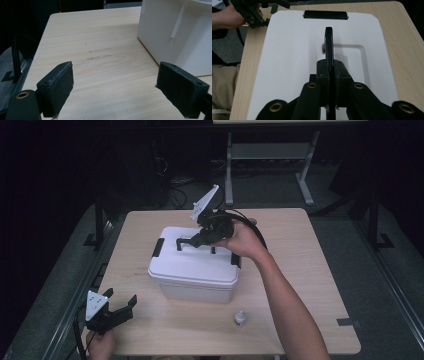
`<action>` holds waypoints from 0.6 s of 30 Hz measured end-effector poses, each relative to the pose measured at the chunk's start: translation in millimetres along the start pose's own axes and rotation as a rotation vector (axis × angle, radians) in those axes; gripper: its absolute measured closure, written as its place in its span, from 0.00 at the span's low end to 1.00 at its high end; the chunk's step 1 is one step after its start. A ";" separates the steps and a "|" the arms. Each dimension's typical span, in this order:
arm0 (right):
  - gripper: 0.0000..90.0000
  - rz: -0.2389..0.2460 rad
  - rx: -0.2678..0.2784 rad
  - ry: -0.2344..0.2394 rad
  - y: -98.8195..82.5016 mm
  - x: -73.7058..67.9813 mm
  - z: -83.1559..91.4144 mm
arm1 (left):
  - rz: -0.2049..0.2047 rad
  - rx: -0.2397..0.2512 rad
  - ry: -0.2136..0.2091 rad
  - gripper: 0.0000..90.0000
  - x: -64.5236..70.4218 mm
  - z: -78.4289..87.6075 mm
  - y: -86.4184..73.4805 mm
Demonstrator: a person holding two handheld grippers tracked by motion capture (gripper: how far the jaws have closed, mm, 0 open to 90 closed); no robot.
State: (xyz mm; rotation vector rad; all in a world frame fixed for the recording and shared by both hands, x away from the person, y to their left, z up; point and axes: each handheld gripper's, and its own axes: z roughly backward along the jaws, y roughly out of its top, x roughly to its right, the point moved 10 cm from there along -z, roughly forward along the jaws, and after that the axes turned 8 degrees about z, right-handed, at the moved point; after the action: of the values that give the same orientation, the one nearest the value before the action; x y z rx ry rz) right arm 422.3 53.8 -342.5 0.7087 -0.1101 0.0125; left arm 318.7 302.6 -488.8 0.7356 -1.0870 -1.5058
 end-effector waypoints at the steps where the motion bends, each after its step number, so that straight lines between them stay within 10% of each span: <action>1: 0.94 0.000 0.001 -0.004 0.0 -0.2 2.0 | 0.001 0.001 0.000 0.14 0.1 -0.1 0.1; 18: 0.94 -0.026 0.002 -0.063 -13.4 -5.0 42.5 | -0.003 -0.004 0.000 0.14 0.9 -0.2 -0.6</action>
State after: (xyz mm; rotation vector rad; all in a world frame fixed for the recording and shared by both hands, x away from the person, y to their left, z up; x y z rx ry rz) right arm 413.9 16.1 -319.7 0.7125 -0.1610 -0.0350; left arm 318.4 301.7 -489.3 0.7346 -1.0831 -1.5106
